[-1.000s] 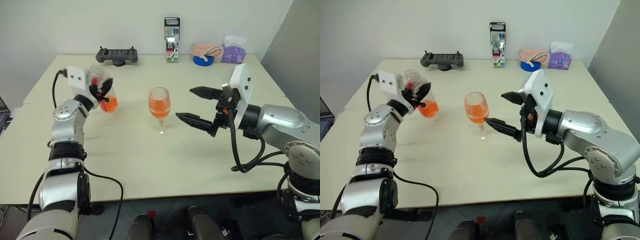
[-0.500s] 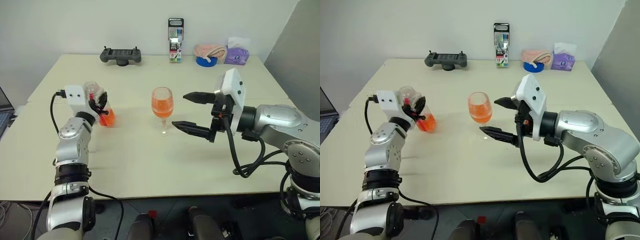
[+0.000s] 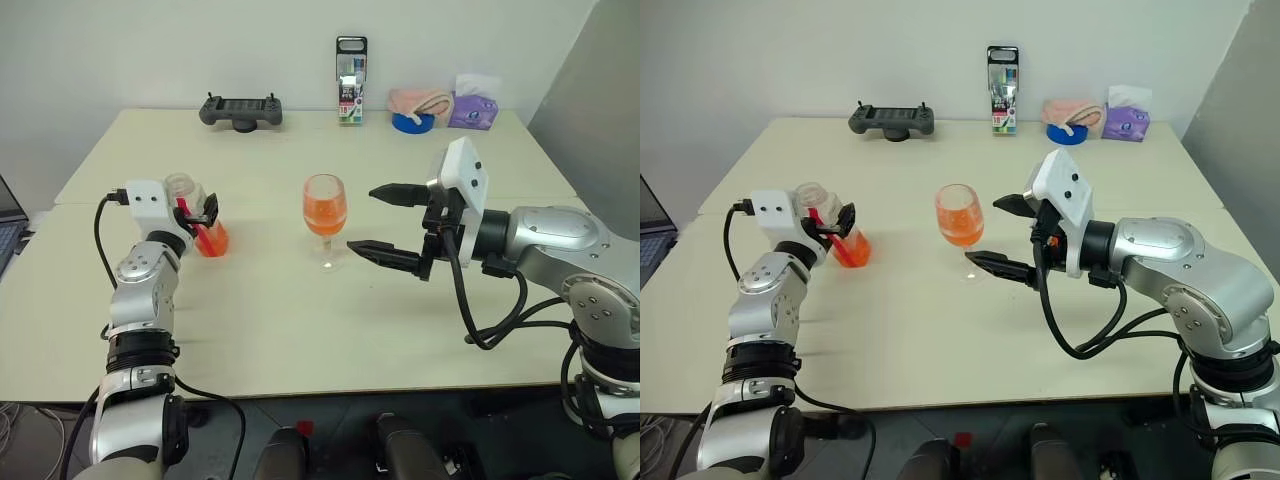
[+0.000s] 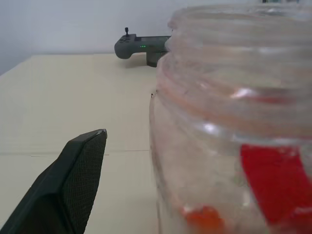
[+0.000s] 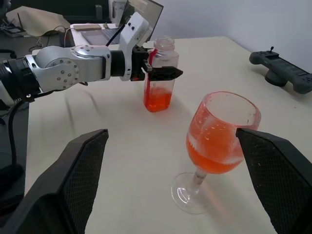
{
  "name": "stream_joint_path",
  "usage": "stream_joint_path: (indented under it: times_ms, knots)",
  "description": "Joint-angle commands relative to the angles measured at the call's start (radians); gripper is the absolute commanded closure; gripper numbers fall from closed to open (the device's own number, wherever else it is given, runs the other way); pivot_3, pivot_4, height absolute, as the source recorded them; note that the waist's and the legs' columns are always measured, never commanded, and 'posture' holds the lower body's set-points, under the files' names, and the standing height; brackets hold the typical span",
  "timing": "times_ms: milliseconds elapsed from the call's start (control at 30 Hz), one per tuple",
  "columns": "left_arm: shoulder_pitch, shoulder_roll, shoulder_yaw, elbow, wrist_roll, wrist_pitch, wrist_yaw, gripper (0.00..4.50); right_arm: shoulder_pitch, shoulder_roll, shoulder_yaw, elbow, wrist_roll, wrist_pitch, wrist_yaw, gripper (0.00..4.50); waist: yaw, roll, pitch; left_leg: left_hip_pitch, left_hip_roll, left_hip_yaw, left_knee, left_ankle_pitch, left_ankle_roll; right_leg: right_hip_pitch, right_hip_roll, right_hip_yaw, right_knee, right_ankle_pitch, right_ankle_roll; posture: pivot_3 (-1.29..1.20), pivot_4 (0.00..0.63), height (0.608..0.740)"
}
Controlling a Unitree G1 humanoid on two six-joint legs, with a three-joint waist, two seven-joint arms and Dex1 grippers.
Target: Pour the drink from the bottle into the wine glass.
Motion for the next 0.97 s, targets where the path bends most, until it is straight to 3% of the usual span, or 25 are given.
stream_joint_path:
  times_ms: [33, 200, 500, 600, 800, 967]
  knots:
    - [0.016, 0.028, -0.001, -0.075, 0.004, 0.016, -0.022, 0.03, -0.014, -0.022, -0.010, 0.008, -0.026, -0.037, 0.024, 0.00, 0.000, 0.000, 0.000, 0.000, 0.000, 0.000, 0.000, 0.000, 0.000, 0.000, 0.000, 0.000, 0.000, 0.000, 0.000, 0.00, 0.150, 0.740]
    - [0.086, 0.084, 0.027, -0.238, -0.060, 0.125, -0.100, 0.03, -0.026, -0.034, -0.021, 0.047, -0.044, -0.059, 0.057, 0.00, -0.001, 0.000, 0.000, 0.000, 0.000, 0.000, 0.000, 0.000, 0.000, 0.000, 0.000, 0.000, -0.001, -0.001, 0.001, 0.00, 0.150, 0.740]
    - [0.058, 0.353, 0.072, -0.313, -0.165, 0.255, -0.358, 0.03, -0.032, -0.076, -0.011, 0.146, -0.130, -0.156, 0.139, 0.00, -0.003, 0.000, 0.000, 0.000, 0.001, 0.001, -0.001, 0.000, 0.000, 0.000, 0.001, 0.000, -0.003, -0.003, 0.001, 0.00, 0.150, 0.740]
    - [0.022, 0.431, 0.100, -0.362, -0.295, 0.349, -0.514, 0.03, -0.031, -0.105, -0.059, 0.178, -0.121, -0.153, 0.162, 0.00, -0.002, 0.000, 0.000, -0.001, 0.001, 0.001, -0.001, 0.000, 0.000, 0.000, 0.001, 0.000, -0.006, -0.003, 0.002, 0.00, 0.150, 0.740]
    - [-0.005, 0.529, 0.111, -0.440, -0.504, 0.525, -0.739, 0.03, 0.068, -0.175, -0.177, 0.173, -0.022, -0.113, 0.241, 0.00, -0.001, 0.000, 0.001, -0.005, 0.001, 0.001, -0.001, -0.001, -0.001, 0.000, 0.000, 0.000, -0.012, -0.002, 0.002, 0.00, 0.150, 0.740]
    - [-0.032, 0.538, 0.069, -0.411, -0.499, 0.546, -0.772, 0.03, 0.089, -0.188, -0.162, 0.199, -0.054, -0.143, 0.248, 0.00, -0.004, 0.002, 0.001, -0.004, 0.001, 0.002, -0.001, -0.001, -0.001, 0.000, 0.001, 0.001, -0.010, -0.003, 0.002, 0.00, 0.150, 0.740]
